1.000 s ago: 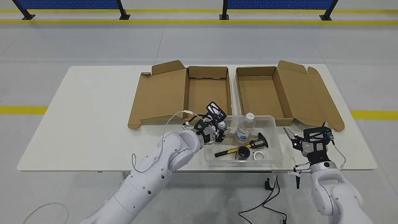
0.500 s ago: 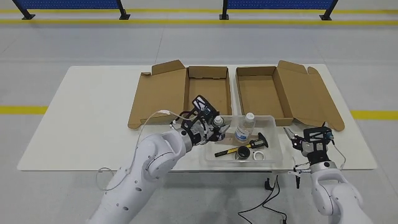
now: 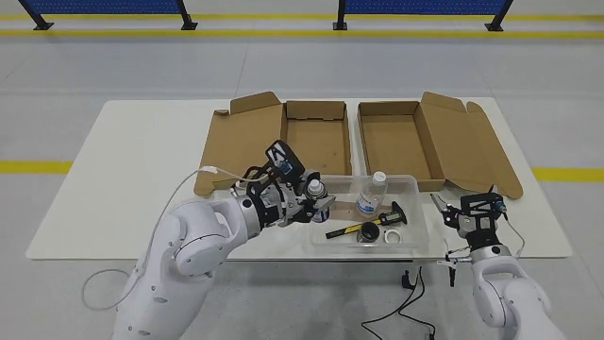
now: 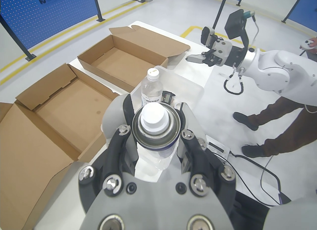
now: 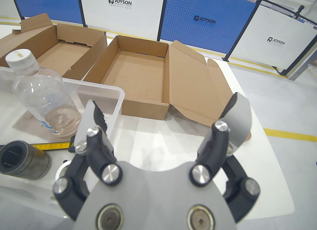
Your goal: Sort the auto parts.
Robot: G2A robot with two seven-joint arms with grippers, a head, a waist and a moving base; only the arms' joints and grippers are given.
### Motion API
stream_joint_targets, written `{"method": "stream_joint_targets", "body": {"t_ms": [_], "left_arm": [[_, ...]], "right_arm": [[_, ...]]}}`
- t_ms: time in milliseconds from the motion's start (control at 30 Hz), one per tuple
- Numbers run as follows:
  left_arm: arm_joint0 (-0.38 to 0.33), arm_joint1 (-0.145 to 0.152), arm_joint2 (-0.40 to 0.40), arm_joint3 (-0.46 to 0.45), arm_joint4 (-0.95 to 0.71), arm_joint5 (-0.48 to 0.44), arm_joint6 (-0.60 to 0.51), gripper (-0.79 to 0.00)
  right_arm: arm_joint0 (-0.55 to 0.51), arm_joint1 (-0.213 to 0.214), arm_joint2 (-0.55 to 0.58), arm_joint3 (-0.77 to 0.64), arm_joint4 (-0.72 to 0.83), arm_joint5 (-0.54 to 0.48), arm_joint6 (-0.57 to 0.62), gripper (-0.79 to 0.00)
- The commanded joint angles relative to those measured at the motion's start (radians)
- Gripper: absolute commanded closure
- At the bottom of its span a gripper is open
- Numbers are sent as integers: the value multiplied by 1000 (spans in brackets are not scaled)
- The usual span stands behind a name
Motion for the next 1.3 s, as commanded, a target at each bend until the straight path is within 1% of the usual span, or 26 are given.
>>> {"method": "stream_joint_targets", "body": {"t_ms": [0, 133, 333, 600, 767, 900, 1100, 1267], "left_arm": [[10, 6, -16, -17, -17, -24, -24, 0], [26, 15, -28, -30, -28, -43, -35, 0], [33, 23, -16, -23, -19, -54, -24, 0], [21, 28, 11, -3, 15, -41, 15, 0], [-1, 28, 39, 25, 72, -17, 66, 0], [-35, 24, 65, 54, 109, 19, 116, 0], [-111, 11, 131, 93, 188, 81, 202, 0], [-186, -5, 186, 184, 226, 151, 267, 0]], "right_arm": [[0, 0, 0, 0, 0, 0, 0, -785], [0, 0, 0, 0, 0, 0, 0, -785], [0, 0, 0, 0, 0, 0, 0, -785], [0, 0, 0, 0, 0, 0, 0, -785], [0, 0, 0, 0, 0, 0, 0, -785], [0, 0, 0, 0, 0, 0, 0, -785], [0, 0, 0, 0, 0, 0, 0, -785], [0, 0, 0, 0, 0, 0, 0, -785]]}}
